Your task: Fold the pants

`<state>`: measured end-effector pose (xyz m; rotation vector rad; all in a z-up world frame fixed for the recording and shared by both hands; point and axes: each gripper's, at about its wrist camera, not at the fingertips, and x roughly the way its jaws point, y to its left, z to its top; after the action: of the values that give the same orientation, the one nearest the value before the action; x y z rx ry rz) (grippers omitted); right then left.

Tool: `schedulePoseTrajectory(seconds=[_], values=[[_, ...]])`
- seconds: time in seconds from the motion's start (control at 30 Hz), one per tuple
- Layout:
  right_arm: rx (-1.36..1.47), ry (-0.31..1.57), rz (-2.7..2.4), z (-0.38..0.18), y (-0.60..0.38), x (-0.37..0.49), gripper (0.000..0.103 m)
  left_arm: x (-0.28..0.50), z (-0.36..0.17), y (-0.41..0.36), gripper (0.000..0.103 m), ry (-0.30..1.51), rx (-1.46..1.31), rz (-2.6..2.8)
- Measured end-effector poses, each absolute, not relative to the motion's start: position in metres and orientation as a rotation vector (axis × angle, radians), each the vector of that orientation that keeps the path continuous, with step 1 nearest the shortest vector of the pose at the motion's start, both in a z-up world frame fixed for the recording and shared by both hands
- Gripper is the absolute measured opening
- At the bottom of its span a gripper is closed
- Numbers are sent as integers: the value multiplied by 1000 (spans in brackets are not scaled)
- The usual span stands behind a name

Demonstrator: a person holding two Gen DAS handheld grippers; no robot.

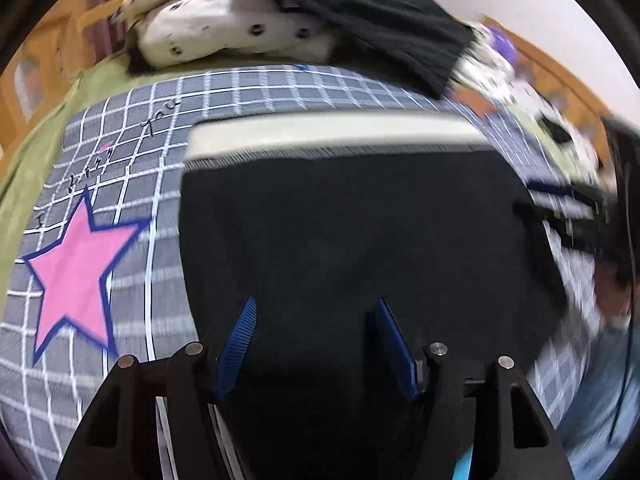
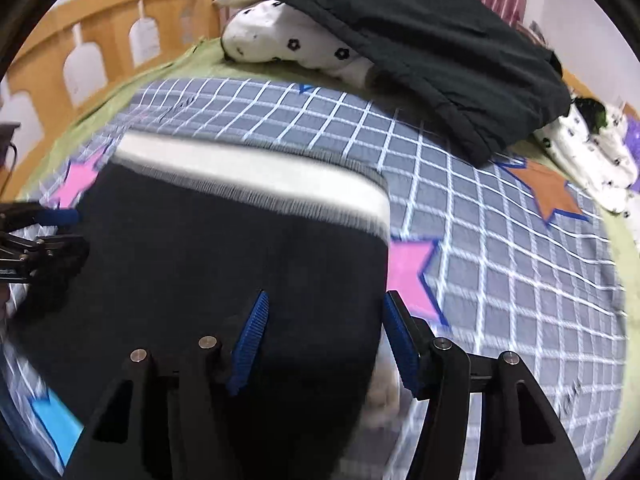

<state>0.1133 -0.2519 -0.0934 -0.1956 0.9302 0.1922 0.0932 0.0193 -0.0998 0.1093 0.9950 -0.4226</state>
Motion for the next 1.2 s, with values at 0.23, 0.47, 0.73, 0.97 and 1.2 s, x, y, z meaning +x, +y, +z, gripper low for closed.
schedulePoseTrajectory(seconds=[0.23,0.47,0.73,0.97,1.2], values=[[-108,995,185,-104,-259,43,58,-2,-96,44,62,948,97,-435],[-72,960,164,-96,-263,2,58,-32,-112,41,60,959,293,-350],[-85,926,162,-89,-264,-3,58,-26,-121,24,13,861,423,-241],[-70,931,157,-93,-269,-4,58,-10,-122,68,10,905,69,-180],[-147,959,157,-103,-263,-5,58,-27,-116,72,28,933,30,-196]])
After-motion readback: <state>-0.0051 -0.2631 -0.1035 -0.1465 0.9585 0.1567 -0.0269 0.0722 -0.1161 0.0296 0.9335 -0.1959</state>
